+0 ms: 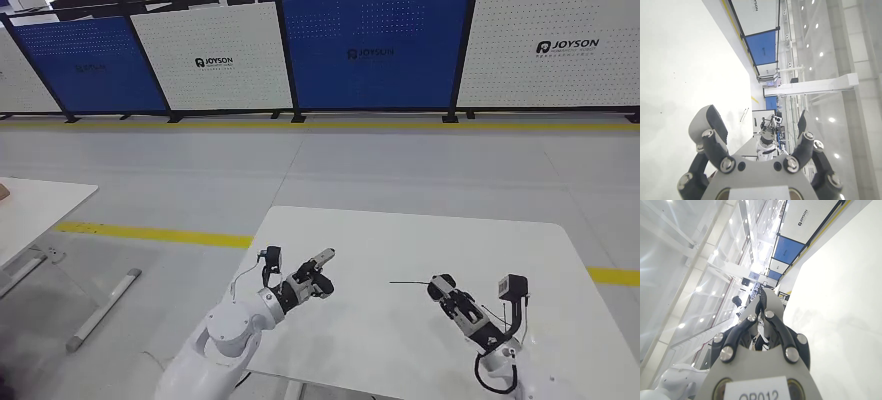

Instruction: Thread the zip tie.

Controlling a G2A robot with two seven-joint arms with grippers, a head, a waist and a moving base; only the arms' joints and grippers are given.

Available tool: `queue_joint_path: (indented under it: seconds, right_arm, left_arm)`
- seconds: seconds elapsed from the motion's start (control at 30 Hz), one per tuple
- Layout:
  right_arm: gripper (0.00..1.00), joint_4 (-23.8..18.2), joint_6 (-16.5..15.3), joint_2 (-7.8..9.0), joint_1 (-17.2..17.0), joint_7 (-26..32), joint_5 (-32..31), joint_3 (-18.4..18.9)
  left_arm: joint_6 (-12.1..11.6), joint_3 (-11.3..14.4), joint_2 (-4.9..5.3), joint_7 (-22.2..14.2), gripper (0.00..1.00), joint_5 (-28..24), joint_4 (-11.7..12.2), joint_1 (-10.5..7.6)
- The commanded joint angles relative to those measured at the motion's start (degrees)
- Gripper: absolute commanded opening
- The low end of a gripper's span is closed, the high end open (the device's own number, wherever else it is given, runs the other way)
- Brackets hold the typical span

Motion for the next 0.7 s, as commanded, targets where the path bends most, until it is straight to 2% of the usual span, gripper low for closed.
queue_joint_path:
  seconds: [0.0, 0.13, 0.2, 0.27, 0.67]
  right_arm:
    - [0.0, -0.2, -0.3, -0.38, 0.2, -1.4, 1.0, -1.2]
    - [0.0, 1.2, -2.5, -1.58, 1.8, -5.4, 2.9, -5.2]
    - [0.0, 2.9, -2.1, -2.33, 3.3, -7.7, 2.2, -8.1]
    - [0.0, 3.5, -1.4, -2.61, 4.0, -8.5, 1.8, -9.1]
    - [0.0, 3.5, -1.4, -2.61, 4.0, -8.5, 1.8, -9.1]
  left_arm:
    - [-0.2, 0.4, 0.03, -0.5, 1.0, 0.3, 0.4, 0.07]
    - [-1.9, 0.9, 0.29, -5.9, 1.0, -0.8, 1.5, 0.38]
    - [-2.4, 1.3, 0.37, -8.8, 1.0, -2.1, 2.4, 0.1]
    - [-3.6, 2.0, 0.23, -7.2, 1.0, -1.7, 3.4, -0.34]
    - [-3.6, 2.0, 0.23, -7.2, 1.0, -1.7, 3.4, -0.34]
